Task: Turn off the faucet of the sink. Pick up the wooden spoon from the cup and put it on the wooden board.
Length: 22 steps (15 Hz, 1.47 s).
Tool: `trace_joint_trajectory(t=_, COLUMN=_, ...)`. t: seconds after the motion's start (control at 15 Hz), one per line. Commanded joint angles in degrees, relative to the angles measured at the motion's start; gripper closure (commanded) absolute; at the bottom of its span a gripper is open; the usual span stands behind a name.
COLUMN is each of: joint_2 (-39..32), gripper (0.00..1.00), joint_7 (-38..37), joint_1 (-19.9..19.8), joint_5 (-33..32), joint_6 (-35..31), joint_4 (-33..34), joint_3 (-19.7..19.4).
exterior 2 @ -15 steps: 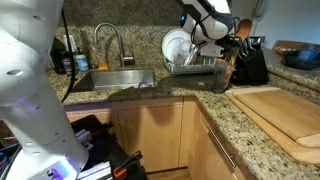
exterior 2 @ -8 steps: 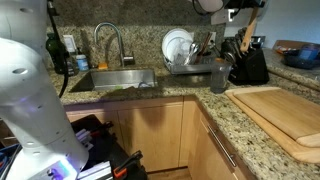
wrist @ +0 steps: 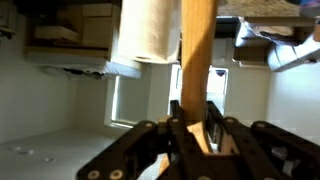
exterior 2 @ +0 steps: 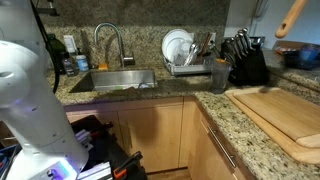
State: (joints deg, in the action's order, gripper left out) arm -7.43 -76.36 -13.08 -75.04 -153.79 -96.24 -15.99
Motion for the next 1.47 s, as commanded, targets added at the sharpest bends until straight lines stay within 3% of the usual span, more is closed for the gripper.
trace_joint_trajectory(t=0.0, joint_2=0.32, gripper=0.93, joint_7=3.35, joint_1=-5.12, joint_5=9.34, joint_6=-4.32, joint_4=-7.95, joint_3=-2.88)
trace_joint_trajectory(t=0.2, joint_2=-1.92, gripper=0.93, joint_7=2.1, joint_1=-4.54, joint_5=15.2, joint_6=-3.51, joint_4=-14.05, joint_3=-1.27)
trace_joint_trajectory(t=0.27, joint_2=-1.9, gripper=0.72, joint_7=1.6, joint_1=-5.37, joint_5=11.31, joint_6=-3.68, joint_4=-10.88, joint_3=-3.02)
trace_joint_trajectory(t=0.33, joint_2=-2.66, gripper=0.72, joint_7=1.58, joint_1=-5.1, joint_5=12.93, joint_6=-3.68, joint_4=-12.52, joint_3=-2.36)
trace_joint_trajectory(t=0.4, joint_2=-3.19, gripper=0.93, joint_7=1.36, joint_1=-4.62, joint_5=13.74, joint_6=-3.64, joint_4=-13.21, joint_3=-1.79)
trace_joint_trajectory(t=0.47, joint_2=-3.56, gripper=0.93, joint_7=4.29, joint_1=-5.17, joint_5=17.23, joint_6=-5.17, joint_4=-13.15, joint_3=-0.92)
trace_joint_trajectory(t=0.53, joint_2=-3.96, gripper=0.93, joint_7=7.21, joint_1=-9.33, joint_5=25.94, joint_6=-2.12, joint_4=-13.87, joint_3=3.52)
trace_joint_trajectory(t=0.67, joint_2=-7.61, gripper=0.93, joint_7=13.7, joint_1=-17.42, joint_5=35.44, joint_6=-0.82, joint_4=-10.61, joint_3=8.91)
trace_joint_trajectory(t=0.8, joint_2=-11.26, gripper=0.93, joint_7=20.56, joint_1=-20.19, joint_5=45.94, joint_6=4.74, joint_4=-5.79, joint_3=9.39)
trace_joint_trajectory(t=0.87, joint_2=-13.27, gripper=0.93, joint_7=22.7, joint_1=-20.91, joint_5=49.9, joint_6=7.44, joint_4=-3.09, joint_3=8.16)
trace_joint_trajectory(t=0.93, joint_2=-15.56, gripper=0.93, joint_7=25.8, joint_1=-17.18, joint_5=55.82, joint_6=9.49, joint_4=-0.45, joint_3=2.02)
trace_joint_trajectory(t=1.07, joint_2=-21.61, gripper=0.93, joint_7=28.82, joint_1=-17.77, joint_5=63.38, joint_6=15.61, joint_4=6.63, joint_3=-1.3)
trace_joint_trajectory(t=1.13, joint_2=-23.57, gripper=0.93, joint_7=26.82, joint_1=-16.21, joint_5=64.99, joint_6=19.41, joint_4=9.44, joint_3=-3.08)
trace_joint_trajectory(t=1.2, joint_2=-18.48, gripper=0.72, joint_7=28.64, joint_1=-15.02, joint_5=63.91, joint_6=13.38, joint_4=1.79, joint_3=-4.14)
trace_joint_trajectory(t=1.33, joint_2=-22.39, gripper=0.72, joint_7=28.34, joint_1=-15.16, joint_5=65.78, joint_6=16.44, joint_4=6.37, joint_3=-5.22)
trace_joint_trajectory(t=1.4, joint_2=-22.08, gripper=0.93, joint_7=29.3, joint_1=-13.72, joint_5=62.91, joint_6=13.65, joint_4=5.04, joint_3=-5.89)
